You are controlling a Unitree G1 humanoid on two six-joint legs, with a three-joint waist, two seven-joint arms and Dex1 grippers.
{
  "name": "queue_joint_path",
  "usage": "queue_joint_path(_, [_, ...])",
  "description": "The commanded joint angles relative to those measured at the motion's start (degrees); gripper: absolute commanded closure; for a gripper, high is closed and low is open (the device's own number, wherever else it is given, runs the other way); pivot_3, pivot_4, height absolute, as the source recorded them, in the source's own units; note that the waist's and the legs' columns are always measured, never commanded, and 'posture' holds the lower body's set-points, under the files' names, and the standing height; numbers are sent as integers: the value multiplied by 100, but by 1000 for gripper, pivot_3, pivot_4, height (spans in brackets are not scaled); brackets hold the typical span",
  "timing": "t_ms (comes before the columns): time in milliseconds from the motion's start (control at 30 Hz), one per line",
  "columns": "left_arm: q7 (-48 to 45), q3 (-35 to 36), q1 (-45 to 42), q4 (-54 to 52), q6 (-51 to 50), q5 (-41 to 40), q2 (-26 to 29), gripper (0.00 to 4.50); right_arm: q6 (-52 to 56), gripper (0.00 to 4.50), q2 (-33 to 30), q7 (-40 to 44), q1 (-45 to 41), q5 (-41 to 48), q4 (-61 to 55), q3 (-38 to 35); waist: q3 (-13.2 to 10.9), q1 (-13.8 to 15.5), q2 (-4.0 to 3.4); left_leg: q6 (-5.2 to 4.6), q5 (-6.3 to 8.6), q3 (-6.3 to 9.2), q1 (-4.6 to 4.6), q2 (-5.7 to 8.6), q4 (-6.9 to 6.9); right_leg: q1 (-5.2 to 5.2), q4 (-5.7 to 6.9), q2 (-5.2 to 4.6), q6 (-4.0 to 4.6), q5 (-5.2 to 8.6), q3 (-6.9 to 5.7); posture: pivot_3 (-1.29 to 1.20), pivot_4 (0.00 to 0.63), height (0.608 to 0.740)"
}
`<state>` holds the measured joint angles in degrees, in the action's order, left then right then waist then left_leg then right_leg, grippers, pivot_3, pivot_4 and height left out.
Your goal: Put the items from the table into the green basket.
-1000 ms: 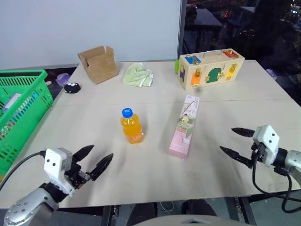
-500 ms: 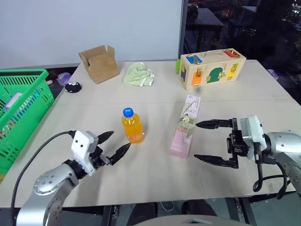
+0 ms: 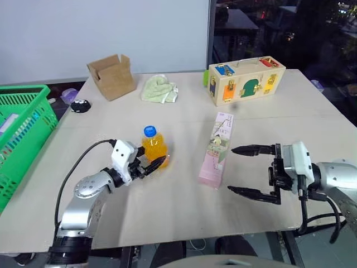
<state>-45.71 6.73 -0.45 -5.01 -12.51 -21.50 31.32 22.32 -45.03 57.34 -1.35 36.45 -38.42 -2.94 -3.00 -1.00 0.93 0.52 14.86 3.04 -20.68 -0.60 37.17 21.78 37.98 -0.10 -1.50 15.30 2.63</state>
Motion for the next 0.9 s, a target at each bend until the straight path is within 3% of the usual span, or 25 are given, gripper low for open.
queue_joint_path(33, [-185, -1, -211, 269, 237, -9, -15, 1640, -19, 0, -71, -101, 3, -1, -218, -174, 1, 2, -2, 0, 0, 0, 0, 0, 2, 0, 0, 0, -2, -1, 0, -93, 0, 740])
queue_joint_path(200, [149, 663, -227, 99, 157, -489, -176, 1640, 12, 0, 8, -281, -33, 24, -266, -93, 0, -22, 2, 0, 0, -4, -2, 0, 13, -2, 0, -1, -9, -5, 6, -96, 0, 740])
queue_joint_path(333, [1218, 1736, -434, -352, -526, -1105, -192, 1640, -77, 0, 207, -327, -304, -10, -144, 152, -14, -128, 32, 0, 0, 2, -5, -5, 15, 0, 2, 0, -17, -10, 2, -13, 0, 740])
queue_joint_path(433, [2166, 2542, -908, -326, -973, -1211, 135, 1640, -223, 0, 624, -476, -854, -269, 253, 491, -23, -143, 61, 0, 0, 35, -1, -24, 13, 1, 9, 3, -17, -14, -1, 45, 0, 740])
queue_joint_path(567, [2938, 3271, -1599, 406, -1827, -930, 1334, 1640, -99, 0, 1567, -856, -2029, -549, 1227, 1037, -25, -97, 73, 1, -1, 39, 0, -26, 6, 2, 17, 24, -9, -17, -27, 104, 0, 740])
queue_joint_path(667, [2440, 3615, -1830, 1571, -1669, -870, 2214, 1640, -50, 0, 2147, -902, -2682, -712, 1713, 1446, -27, -40, 68, 2, -1, 43, -3, -22, 0, 6, 18, 28, -3, -19, -32, 147, 0, 740])
queue_joint_path(900, [1739, 3244, -2752, 4027, -682, -243, 3630, 1640, 7, 0, 3256, -1178, -3758, -1022, 2644, 1866, -8, 308, 95, 18, -10, 51, -69, 4, -39, 87, 15, -2, 20, -30, -42, 168, 0, 740])
